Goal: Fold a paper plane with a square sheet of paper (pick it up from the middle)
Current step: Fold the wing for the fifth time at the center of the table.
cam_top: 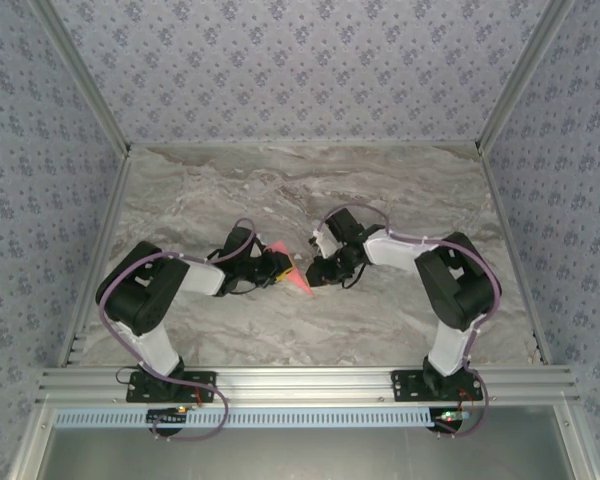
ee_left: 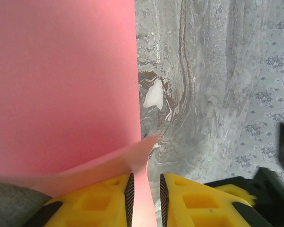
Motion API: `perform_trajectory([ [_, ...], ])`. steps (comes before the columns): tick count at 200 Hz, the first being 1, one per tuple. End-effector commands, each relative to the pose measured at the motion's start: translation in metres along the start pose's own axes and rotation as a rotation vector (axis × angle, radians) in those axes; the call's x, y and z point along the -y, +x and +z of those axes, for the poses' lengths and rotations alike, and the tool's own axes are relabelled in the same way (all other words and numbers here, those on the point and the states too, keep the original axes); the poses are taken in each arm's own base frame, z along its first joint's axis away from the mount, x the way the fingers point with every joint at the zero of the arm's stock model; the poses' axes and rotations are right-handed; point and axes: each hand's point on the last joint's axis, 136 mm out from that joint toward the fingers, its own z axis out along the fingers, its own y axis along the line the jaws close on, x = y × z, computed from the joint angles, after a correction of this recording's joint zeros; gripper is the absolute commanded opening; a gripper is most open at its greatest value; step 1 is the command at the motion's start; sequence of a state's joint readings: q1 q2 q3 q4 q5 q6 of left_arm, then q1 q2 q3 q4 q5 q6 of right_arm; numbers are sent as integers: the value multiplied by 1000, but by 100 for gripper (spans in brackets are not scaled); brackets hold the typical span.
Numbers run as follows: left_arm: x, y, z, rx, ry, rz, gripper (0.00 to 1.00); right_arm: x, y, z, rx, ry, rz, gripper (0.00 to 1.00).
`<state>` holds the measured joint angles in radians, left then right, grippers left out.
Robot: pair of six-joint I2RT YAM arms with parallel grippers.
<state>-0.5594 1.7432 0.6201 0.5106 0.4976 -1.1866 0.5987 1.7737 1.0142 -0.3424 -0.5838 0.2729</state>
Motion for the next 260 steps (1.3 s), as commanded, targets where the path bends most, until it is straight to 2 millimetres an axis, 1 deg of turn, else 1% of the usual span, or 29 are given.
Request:
perform_trajectory([
  [1, -1, -2, 5, 2, -26, 17, 23, -13, -14, -12, 69, 20, -43, 18],
  [19, -2, -2, 5, 0, -33, 13, 23, -24, -20, -10, 83, 12, -58, 12],
  [44, -2, -3, 6, 0, -40, 9, 22, -29, -24, 3, 59, 6, -53, 3],
  [58, -1, -3, 6, -1, -41, 9, 22, -29, -27, 9, 51, 1, -44, 0],
  [72, 0, -4, 7, -1, -42, 10, 22, -30, -28, 17, 39, -2, -39, 0],
  [83, -1, -5, 7, 1, -44, 9, 21, -28, -29, 23, 28, 5, -32, 0],
  [102, -2, -5, 7, -1, -49, 6, 21, -16, -28, 30, 22, 43, -8, 0],
  [131, -4, -5, 8, -3, -55, 2, 21, -3, -28, 32, 22, 74, 20, 0],
  [149, -5, -5, 9, -3, -60, 1, 20, 4, -25, 34, 10, 95, 30, 0],
  [181, -9, -6, 10, 0, -75, -5, 20, 13, -19, 36, -8, 118, 42, 0],
  [233, -13, -8, 10, 3, -90, -12, 20, 30, -4, 41, -59, 148, 70, 0],
  [247, -14, -9, 10, 3, -97, -14, 20, 32, -3, 40, -62, 150, 77, 0],
  [260, -16, -9, 10, 3, -108, -15, 19, 28, -5, 36, -53, 142, 74, 0],
])
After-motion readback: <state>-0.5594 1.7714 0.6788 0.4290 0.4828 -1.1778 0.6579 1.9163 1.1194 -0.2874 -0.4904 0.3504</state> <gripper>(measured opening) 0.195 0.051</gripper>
